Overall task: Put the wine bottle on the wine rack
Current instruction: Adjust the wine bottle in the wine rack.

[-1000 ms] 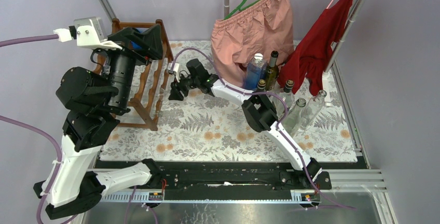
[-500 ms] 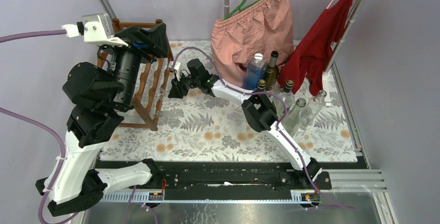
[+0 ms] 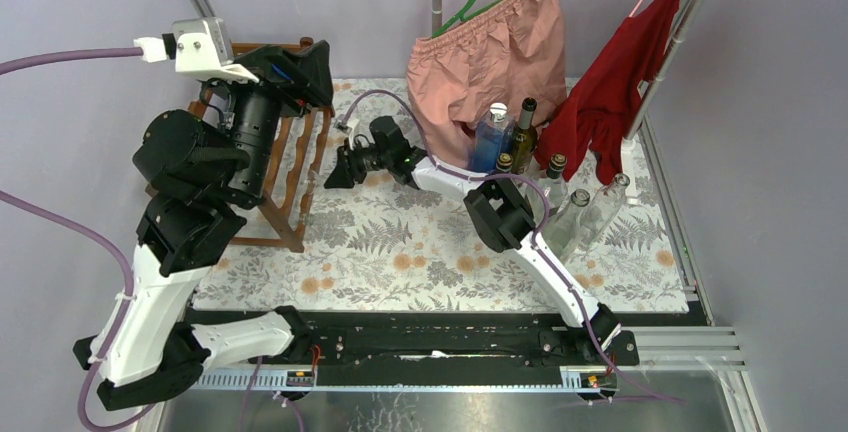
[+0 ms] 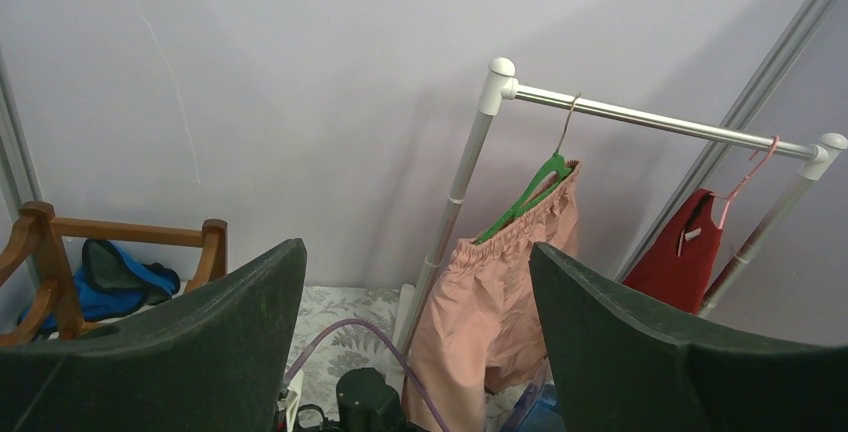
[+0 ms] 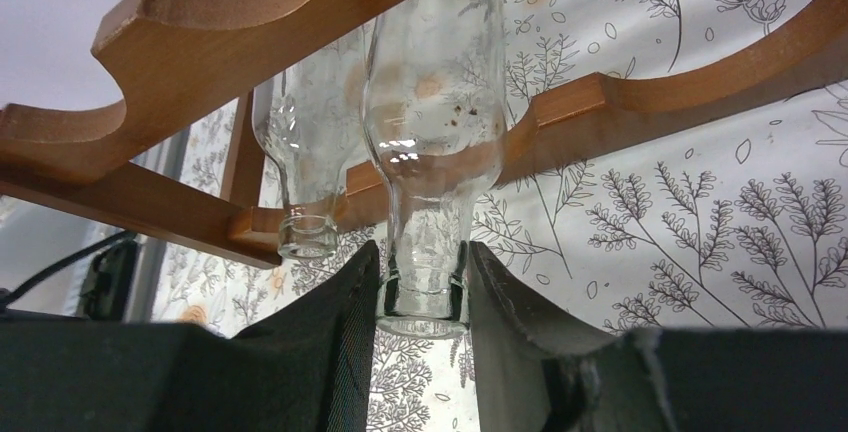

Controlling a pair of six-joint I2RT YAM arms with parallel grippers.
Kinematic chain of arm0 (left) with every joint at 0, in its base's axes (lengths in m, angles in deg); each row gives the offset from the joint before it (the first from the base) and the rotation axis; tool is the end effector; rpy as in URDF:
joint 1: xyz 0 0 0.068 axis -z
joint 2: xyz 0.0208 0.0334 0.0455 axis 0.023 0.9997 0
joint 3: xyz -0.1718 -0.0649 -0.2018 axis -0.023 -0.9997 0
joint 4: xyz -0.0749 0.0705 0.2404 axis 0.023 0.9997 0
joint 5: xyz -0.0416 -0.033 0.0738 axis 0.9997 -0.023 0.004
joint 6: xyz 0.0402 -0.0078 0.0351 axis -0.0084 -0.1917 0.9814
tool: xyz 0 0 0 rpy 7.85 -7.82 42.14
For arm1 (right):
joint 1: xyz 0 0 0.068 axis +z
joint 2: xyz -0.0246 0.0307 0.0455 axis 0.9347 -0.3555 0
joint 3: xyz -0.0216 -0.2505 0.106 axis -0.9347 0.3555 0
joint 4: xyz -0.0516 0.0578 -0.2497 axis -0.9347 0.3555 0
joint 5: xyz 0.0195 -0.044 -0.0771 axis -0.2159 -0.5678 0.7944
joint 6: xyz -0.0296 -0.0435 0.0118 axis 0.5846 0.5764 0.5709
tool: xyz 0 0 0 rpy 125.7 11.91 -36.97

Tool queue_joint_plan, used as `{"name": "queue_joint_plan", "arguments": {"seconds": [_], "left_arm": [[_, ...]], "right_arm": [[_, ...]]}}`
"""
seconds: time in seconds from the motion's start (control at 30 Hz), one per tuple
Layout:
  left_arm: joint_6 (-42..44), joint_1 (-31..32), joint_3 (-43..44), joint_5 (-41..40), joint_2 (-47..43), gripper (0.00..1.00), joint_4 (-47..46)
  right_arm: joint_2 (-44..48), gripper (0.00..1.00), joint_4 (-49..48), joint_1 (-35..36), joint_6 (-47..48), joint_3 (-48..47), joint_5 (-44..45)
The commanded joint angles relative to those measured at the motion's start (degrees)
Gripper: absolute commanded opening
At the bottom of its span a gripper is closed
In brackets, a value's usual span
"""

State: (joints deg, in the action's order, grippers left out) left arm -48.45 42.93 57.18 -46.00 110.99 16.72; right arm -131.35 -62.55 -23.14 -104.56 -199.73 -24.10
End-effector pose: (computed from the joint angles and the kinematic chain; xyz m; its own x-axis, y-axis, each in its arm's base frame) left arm 0.1134 -0.0822 0.5832 0.2262 -0.3097 -0.9235 0.2041 0.9421 -0.2659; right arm 0.4001 0.4506 0.1460 -0.3860 -0.1387 -0.9120 -0.9224 0.0451 0.3836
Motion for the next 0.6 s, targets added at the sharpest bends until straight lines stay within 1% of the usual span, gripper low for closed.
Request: {"name": "queue_joint_plan", "arguments": {"seconds": [0.0, 0.23, 0.47, 0.57], "left_arm": [[-0.7, 0.0, 1.3, -0.1, 0.3, 0.89, -0.9], [-0.6, 0.0, 2.5, -0.2, 1.9, 0.89, -0.2], [-0.4, 0.0, 3.5, -0.5, 3.3, 0.89, 0.1], [-0.1, 0.0, 3.9, -0.7, 4.0, 0.89, 0.1]], "right_arm": [[-1.5, 0.02, -5.7, -0.3, -7.1, 0.6, -2.9], [-3.7, 0.01, -12.6, -0.3, -14.9, -0.3, -4.0], [-5.2, 0.00, -18.1, -0.4, -24.1, 0.0, -4.1], [-5.7, 0.00, -19.8, -0.3, -26.7, -0.1, -4.0]]}}
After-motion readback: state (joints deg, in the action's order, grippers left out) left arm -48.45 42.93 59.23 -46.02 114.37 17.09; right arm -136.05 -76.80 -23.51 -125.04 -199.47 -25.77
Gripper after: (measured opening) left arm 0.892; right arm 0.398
